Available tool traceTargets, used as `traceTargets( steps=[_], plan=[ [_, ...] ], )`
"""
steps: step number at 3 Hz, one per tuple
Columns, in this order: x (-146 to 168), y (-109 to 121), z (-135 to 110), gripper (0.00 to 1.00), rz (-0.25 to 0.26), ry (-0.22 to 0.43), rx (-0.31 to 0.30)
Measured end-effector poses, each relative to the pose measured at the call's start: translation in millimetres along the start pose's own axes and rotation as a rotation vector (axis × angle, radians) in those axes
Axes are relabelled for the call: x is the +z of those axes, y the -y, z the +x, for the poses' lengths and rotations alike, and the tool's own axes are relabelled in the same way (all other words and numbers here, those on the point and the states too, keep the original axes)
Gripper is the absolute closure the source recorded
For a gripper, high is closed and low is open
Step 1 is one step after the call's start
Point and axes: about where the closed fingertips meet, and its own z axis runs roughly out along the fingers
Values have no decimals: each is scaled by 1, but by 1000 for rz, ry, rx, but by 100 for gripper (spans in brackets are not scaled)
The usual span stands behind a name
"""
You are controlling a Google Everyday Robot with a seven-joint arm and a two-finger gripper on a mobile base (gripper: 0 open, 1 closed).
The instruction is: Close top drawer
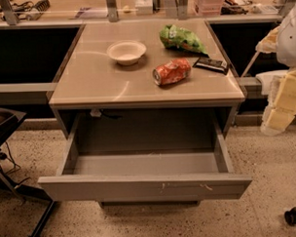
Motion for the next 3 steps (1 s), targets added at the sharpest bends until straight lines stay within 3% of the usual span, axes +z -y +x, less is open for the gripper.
traceTargets(
  steps=[2,3],
  plan=[
    [1,-2,-7,0,7,-21,-3],
    [2,-32,-21,0,28,30,-65]
  ],
)
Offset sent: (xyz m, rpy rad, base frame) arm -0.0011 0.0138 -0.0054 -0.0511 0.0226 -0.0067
